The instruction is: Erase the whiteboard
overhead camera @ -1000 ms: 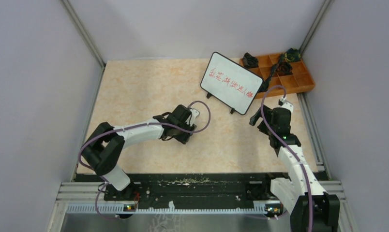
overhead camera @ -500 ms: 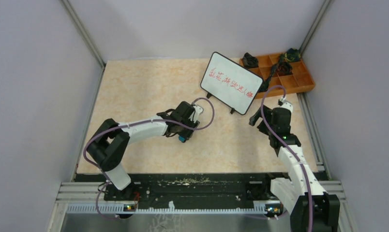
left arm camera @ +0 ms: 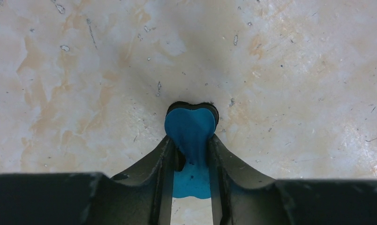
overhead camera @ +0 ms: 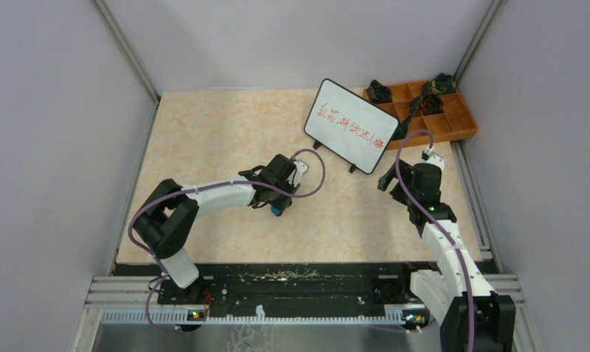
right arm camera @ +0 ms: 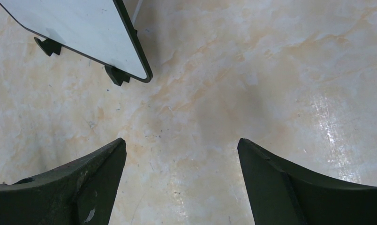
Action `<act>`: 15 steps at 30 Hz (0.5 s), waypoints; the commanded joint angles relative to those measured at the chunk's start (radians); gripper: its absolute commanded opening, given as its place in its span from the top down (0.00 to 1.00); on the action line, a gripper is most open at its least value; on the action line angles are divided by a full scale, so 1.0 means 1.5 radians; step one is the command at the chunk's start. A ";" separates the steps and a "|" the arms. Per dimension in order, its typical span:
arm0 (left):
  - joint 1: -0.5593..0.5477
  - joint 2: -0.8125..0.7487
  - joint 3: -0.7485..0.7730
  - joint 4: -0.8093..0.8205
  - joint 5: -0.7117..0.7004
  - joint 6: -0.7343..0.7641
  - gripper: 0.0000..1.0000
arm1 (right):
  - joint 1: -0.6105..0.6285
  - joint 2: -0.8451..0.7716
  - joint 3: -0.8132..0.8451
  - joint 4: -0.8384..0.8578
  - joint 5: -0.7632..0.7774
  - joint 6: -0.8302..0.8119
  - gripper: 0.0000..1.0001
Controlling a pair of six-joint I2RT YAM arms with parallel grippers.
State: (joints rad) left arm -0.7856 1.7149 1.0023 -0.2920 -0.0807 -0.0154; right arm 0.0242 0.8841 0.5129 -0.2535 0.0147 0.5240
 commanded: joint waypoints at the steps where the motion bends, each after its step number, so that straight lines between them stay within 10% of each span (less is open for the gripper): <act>1: -0.002 0.008 0.011 -0.006 -0.005 0.009 0.71 | 0.003 -0.011 0.018 0.031 0.004 0.002 0.12; 9: 0.000 -0.021 0.006 0.014 -0.009 0.001 0.86 | 0.003 -0.046 0.026 -0.007 0.083 0.047 0.19; 15: 0.000 -0.050 0.017 0.038 -0.025 -0.004 0.89 | 0.002 -0.046 0.063 -0.079 0.179 0.071 0.49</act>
State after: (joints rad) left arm -0.7856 1.6924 1.0035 -0.2825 -0.0952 -0.0109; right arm 0.0242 0.8169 0.5190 -0.3096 0.1547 0.5926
